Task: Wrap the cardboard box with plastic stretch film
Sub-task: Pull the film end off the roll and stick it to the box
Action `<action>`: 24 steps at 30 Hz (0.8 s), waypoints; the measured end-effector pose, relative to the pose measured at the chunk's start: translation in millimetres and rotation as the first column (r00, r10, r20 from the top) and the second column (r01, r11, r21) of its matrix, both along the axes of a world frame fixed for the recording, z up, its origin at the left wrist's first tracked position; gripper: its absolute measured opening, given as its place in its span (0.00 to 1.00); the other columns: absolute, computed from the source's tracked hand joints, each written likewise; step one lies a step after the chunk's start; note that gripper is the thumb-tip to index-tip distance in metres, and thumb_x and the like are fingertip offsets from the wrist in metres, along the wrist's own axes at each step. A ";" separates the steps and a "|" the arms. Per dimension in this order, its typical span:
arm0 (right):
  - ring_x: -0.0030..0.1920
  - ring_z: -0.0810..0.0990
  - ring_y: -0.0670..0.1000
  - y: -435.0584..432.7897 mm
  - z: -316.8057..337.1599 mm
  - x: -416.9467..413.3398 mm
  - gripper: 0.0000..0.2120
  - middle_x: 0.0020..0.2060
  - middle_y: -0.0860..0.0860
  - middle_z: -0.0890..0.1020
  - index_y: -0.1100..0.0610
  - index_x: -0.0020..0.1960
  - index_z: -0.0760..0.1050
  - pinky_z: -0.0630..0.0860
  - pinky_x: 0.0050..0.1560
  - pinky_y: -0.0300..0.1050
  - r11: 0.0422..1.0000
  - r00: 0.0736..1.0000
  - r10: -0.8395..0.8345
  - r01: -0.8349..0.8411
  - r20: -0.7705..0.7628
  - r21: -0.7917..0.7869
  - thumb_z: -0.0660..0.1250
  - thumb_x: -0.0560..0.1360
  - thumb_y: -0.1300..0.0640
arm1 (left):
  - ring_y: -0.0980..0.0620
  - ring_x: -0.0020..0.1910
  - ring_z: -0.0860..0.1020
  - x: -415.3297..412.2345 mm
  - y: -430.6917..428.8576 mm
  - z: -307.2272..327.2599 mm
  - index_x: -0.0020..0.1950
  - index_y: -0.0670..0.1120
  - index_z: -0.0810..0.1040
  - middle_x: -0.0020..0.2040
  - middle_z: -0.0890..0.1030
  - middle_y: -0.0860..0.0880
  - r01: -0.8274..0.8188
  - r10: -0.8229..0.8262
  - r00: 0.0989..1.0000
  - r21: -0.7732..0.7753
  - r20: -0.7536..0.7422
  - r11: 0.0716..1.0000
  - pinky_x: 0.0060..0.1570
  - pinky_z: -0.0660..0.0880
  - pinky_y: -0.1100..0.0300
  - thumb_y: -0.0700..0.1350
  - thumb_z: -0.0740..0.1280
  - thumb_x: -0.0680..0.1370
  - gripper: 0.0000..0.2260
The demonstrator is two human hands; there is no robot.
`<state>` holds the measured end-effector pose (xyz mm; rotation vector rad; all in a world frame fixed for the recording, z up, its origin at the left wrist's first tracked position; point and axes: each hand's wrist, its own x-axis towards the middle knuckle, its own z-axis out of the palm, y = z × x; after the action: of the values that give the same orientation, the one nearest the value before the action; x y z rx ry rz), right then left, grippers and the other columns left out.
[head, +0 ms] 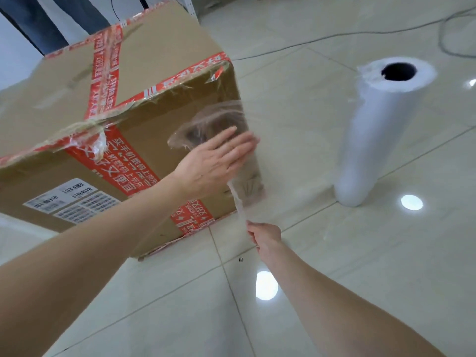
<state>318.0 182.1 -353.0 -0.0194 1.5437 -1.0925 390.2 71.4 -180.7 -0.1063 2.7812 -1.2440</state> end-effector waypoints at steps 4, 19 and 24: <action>0.27 0.70 0.47 -4.0 -6.4 6.9 0.14 0.31 0.51 0.77 0.55 0.31 0.72 0.63 0.29 0.37 0.998 0.998 -0.066 0.066 0.019 -0.005 0.73 0.71 0.56 | 0.45 0.75 0.57 -18.1 26.4 -45.0 0.75 0.40 0.61 0.76 0.59 0.43 0.076 -0.120 0.961 0.180 0.249 0.981 0.74 0.49 0.49 0.41 0.48 0.77 0.25; 0.62 0.66 0.55 25.4 -17.0 -72.3 0.20 0.63 0.51 0.67 0.49 0.65 0.68 0.64 0.58 0.47 0.849 -0.055 0.420 -0.331 -0.906 0.413 0.65 0.74 0.50 | 0.43 0.76 0.41 -23.4 -9.8 -127.6 0.77 0.41 0.41 0.78 0.43 0.44 -0.192 0.188 0.919 -0.021 0.346 0.981 0.69 0.30 0.45 0.49 0.48 0.82 0.28; 0.64 0.65 0.55 22.0 -24.1 -70.3 0.21 0.65 0.51 0.67 0.50 0.66 0.68 0.63 0.59 0.47 0.831 -0.115 0.426 -0.343 -0.897 0.438 0.65 0.74 0.51 | 0.40 0.75 0.38 -16.1 -21.1 -135.0 0.76 0.43 0.36 0.77 0.38 0.43 -0.090 0.163 0.915 -0.207 0.370 0.974 0.68 0.29 0.42 0.54 0.51 0.81 0.33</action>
<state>247.7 204.1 -377.1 -1.5106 2.5721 -0.3500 374.1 50.3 -315.8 -0.0474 2.2862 -1.3243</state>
